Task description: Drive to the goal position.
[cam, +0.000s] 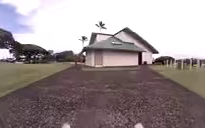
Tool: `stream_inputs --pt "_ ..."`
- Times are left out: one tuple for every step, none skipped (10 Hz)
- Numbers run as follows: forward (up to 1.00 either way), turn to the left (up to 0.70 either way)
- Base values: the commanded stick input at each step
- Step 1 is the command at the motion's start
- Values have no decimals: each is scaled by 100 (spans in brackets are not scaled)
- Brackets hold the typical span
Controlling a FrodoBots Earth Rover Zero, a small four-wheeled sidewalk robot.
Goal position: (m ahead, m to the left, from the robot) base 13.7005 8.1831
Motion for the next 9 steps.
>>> stream_inputs --pt "70 6" --pt "70 3" --pt "70 13" --pt "70 10" --pt "70 16" --pt "70 17" --pt "70 9" --pt "70 9" --pt "70 35"
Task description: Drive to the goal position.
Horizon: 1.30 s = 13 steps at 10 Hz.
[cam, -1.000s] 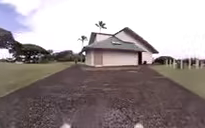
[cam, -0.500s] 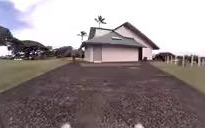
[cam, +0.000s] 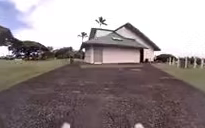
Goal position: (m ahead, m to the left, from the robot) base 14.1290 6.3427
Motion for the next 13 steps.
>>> stream_inputs --pt "70 35" --pt "70 35" --pt "70 35" --pt "70 35" --pt "70 35" --pt "70 34" --pt "70 21" --pt "70 11" --pt "70 4" --pt "70 0" --pt "70 0" --pt "70 0" --pt "70 0"
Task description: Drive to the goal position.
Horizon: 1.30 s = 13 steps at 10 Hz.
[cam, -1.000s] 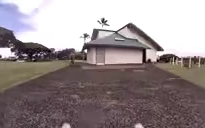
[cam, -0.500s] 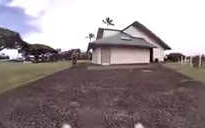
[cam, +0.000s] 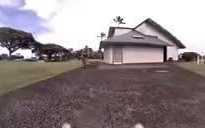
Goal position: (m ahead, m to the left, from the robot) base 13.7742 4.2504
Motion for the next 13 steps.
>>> stream_inputs --pt "70 0" --pt "70 0" --pt "70 0" --pt "70 1" --pt "70 2" --pt "47 0" --pt "23 0" --pt "-12 1" --pt "-70 4" --pt "-20 12" --pt "32 9" --pt "70 0" --pt "70 2"
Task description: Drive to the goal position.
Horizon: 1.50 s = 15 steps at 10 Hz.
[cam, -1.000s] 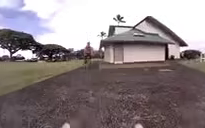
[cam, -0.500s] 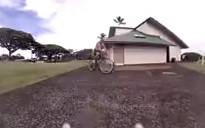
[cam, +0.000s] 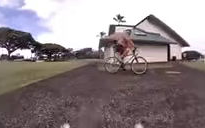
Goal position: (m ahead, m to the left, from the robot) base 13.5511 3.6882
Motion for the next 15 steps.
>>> stream_inputs --pt "70 15" --pt "70 13" --pt "70 16" --pt "70 15" --pt "70 14" --pt "70 15" --pt "70 20" --pt "70 13" --pt "70 5" --pt "70 0" --pt "70 0" --pt "70 0" --pt "70 0" --pt "70 0" --pt "70 0"
